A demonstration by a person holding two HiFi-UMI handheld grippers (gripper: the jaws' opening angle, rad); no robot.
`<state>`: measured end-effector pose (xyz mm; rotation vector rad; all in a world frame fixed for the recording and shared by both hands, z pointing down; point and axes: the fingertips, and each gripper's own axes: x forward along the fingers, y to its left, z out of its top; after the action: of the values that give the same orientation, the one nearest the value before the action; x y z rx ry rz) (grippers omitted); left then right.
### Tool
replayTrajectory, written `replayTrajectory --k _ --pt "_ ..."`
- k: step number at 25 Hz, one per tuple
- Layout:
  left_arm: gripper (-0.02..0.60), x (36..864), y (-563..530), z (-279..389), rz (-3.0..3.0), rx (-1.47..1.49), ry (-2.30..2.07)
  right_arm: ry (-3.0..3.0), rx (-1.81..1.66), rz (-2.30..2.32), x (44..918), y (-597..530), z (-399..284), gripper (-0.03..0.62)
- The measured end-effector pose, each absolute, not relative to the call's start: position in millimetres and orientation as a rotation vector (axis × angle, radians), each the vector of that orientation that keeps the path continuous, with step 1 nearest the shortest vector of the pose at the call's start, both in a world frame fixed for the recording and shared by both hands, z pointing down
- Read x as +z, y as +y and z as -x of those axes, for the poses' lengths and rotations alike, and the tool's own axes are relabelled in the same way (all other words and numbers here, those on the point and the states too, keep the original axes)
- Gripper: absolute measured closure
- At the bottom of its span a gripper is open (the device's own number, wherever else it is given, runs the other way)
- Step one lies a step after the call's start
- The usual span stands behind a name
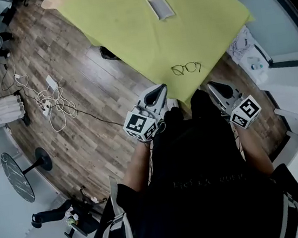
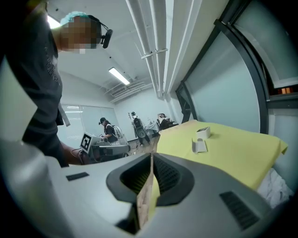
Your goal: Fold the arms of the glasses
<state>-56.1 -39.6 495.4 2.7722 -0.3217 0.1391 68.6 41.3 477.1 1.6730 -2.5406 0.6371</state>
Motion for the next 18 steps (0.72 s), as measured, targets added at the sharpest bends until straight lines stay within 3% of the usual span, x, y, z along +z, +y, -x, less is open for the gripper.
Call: replayTrajectory --k 18 --pt "0.563 506.5 -54.4 11.4 -2.793 0.357 -0.502 -2.601 0.588 -1.259 517.9 5.6 -103.0 0.560"
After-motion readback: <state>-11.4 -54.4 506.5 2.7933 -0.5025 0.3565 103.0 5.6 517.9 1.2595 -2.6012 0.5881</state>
